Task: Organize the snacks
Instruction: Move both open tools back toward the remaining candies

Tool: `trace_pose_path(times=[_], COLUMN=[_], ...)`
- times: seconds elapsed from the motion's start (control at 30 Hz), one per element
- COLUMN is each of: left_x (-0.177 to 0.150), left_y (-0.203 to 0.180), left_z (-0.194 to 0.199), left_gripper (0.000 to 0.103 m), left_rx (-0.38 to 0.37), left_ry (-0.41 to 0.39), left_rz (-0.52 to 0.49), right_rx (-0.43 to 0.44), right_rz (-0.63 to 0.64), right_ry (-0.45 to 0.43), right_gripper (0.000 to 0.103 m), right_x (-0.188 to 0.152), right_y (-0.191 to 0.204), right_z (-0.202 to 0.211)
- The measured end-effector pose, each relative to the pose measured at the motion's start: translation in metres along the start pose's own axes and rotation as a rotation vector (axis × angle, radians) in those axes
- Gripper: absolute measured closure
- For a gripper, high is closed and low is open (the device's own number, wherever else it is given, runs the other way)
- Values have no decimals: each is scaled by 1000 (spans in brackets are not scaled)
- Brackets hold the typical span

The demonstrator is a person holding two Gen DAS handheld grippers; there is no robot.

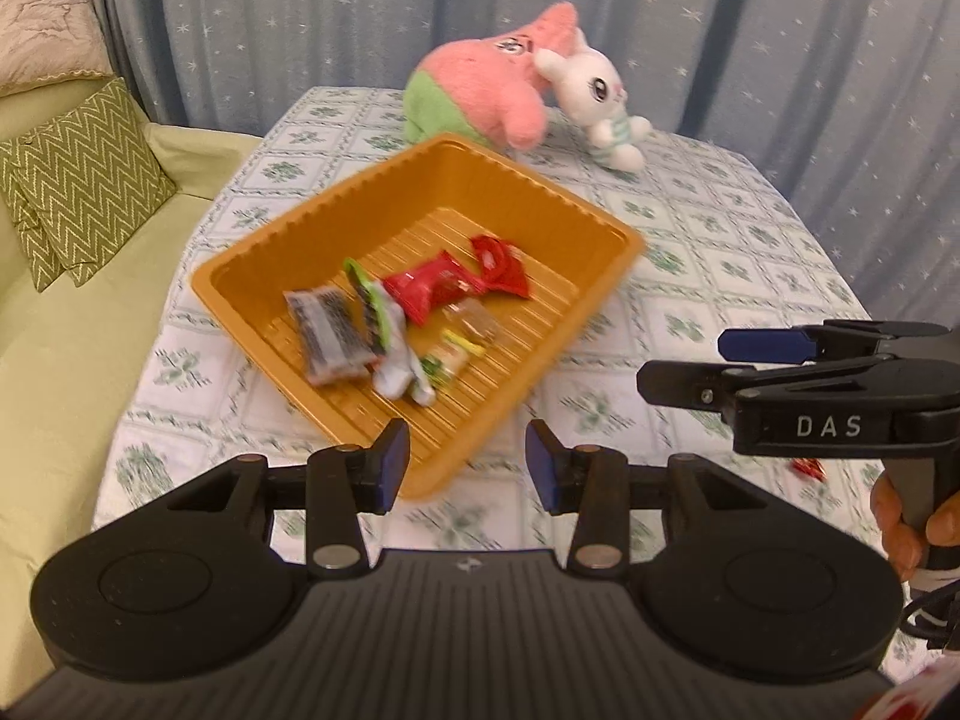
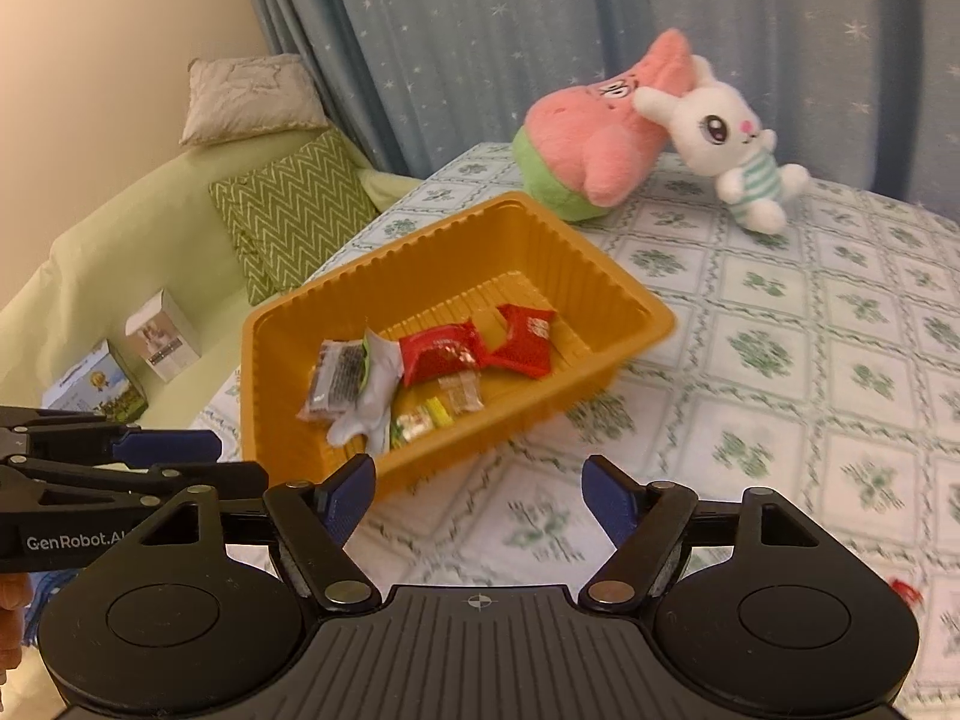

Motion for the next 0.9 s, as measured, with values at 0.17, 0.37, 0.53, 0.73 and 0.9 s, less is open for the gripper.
trace_pose_path(times=[0.17,0.37,0.53,0.73,0.9], left_x=[-15,-30,-41,-50,-56], left_y=[-29,-65,-98,-138,-166], left_z=[10,17,17,14,7], left_gripper=[63,63,62,61,60], left_rx=[-12,-31,-62,-105,-131], left_ry=[10,9,15,24,35], left_rz=[-13,-34,-56,-99,-138], right_rx=[-11,-37,-72,-116,-155], right_rz=[-12,-36,-57,-99,-140], right_ry=[-6,-8,-2,3,1], right_gripper=[25,25,25,25,25], right_x=[-19,-44,-66,-89,-102], right_y=[-16,-42,-67,-101,-128], right_z=[28,61,86,111,129])
Point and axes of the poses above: each gripper's, at about its wrist camera, not at the fingertips, and z roughly against the way its jaws point, y to its left, x to its top, the point moved 8 cm from there along -z, roughly the way its jaws point, and after that the axes turned 4 degrees about -z, right-handed, at the moved point
